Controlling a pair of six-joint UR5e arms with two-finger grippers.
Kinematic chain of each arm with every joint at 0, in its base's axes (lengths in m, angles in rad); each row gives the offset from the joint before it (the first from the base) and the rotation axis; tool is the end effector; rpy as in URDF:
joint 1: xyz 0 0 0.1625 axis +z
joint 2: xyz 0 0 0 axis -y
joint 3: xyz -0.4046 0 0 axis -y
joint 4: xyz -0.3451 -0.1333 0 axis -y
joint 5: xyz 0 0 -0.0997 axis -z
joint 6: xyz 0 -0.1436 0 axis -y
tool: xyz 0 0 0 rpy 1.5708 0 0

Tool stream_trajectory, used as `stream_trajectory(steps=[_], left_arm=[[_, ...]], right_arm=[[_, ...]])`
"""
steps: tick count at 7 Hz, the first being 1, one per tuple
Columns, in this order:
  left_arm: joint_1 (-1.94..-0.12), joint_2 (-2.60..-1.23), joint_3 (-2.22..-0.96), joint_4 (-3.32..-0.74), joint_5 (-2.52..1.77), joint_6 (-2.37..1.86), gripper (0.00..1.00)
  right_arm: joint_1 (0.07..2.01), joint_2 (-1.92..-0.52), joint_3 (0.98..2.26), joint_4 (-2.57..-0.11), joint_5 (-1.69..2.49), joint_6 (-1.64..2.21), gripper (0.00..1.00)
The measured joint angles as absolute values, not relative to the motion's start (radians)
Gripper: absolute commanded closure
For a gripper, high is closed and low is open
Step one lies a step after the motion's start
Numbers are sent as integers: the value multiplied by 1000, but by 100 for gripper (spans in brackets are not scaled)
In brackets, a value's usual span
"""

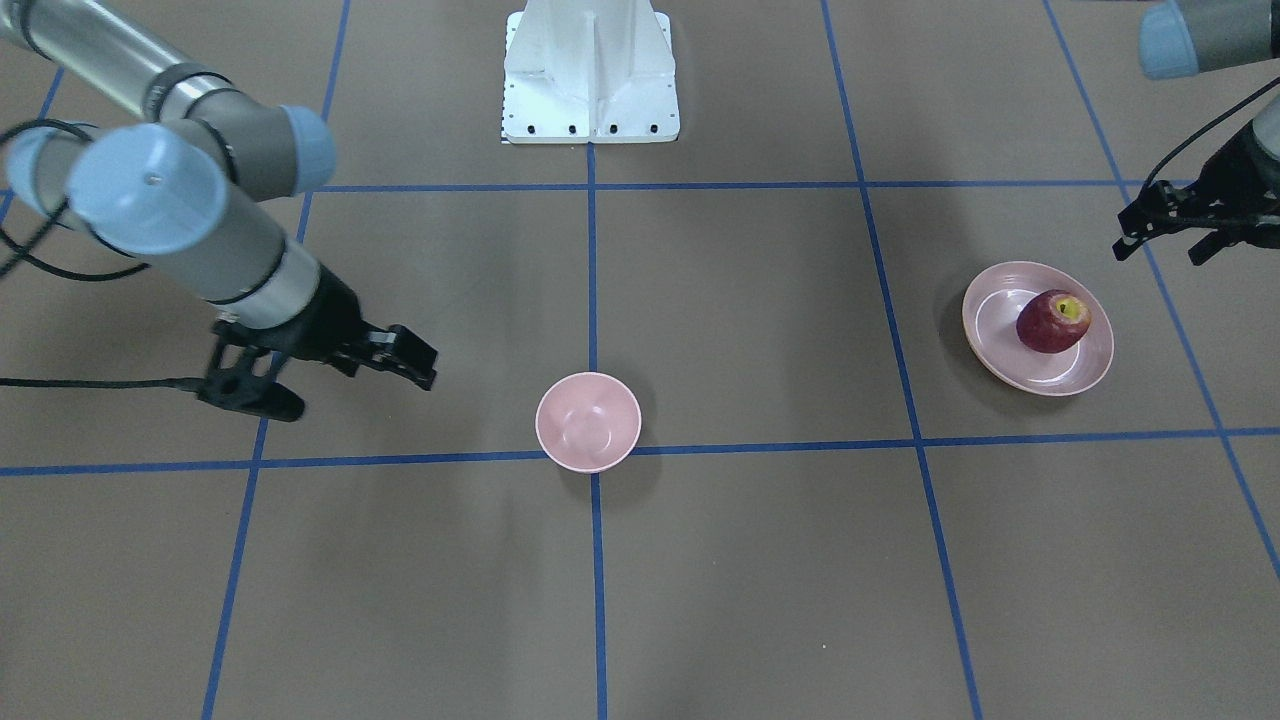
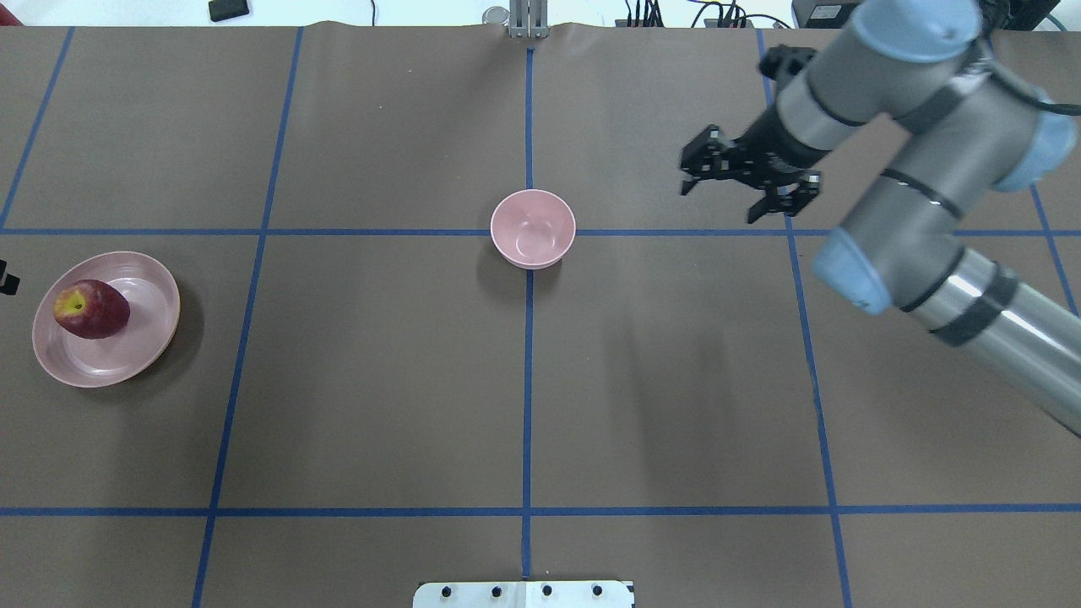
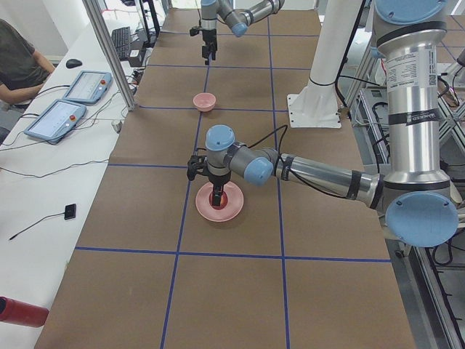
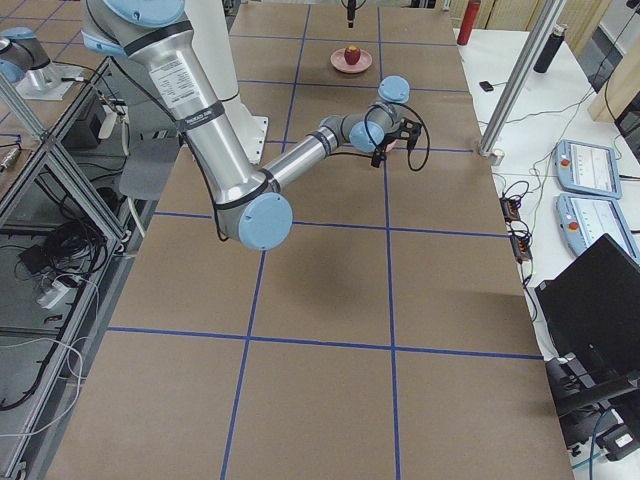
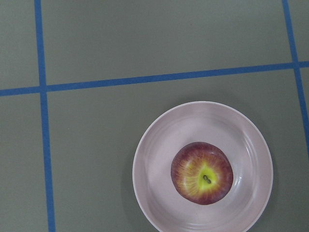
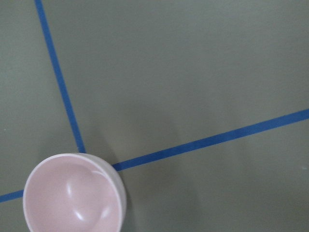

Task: Move apple from plate to bowl
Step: 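Release the bowl and withdraw the right gripper while the left gripper reaches toward the apple, then lower the left gripper onto the apple on the pink plate and close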

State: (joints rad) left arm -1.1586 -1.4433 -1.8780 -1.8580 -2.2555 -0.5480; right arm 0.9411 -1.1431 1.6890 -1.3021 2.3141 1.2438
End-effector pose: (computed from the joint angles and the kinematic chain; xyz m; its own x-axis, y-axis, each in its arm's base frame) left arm 0.1322 -0.4084 0.5566 0.6948 0.0613 -0.7166 0.0050 0.9959 0.0900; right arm -0.3289 -0.5127 0.3515 0.4807 0.2581 0.8380 -0.1592 0.9655 -0.2061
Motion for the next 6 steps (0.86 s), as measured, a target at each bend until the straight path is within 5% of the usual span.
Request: stream_trajectory(steps=[3, 6], left_arm=[[-1074, -1476, -1817, -1942, -2233, -728, 2], [-1015, -1531, -1744, -1994, -2230, -792, 2]], right_arm=[[1142, -1556, 1866, -1301, 2358, 746, 0], [1182, -1698, 1881, -1293, 2360, 545, 0]])
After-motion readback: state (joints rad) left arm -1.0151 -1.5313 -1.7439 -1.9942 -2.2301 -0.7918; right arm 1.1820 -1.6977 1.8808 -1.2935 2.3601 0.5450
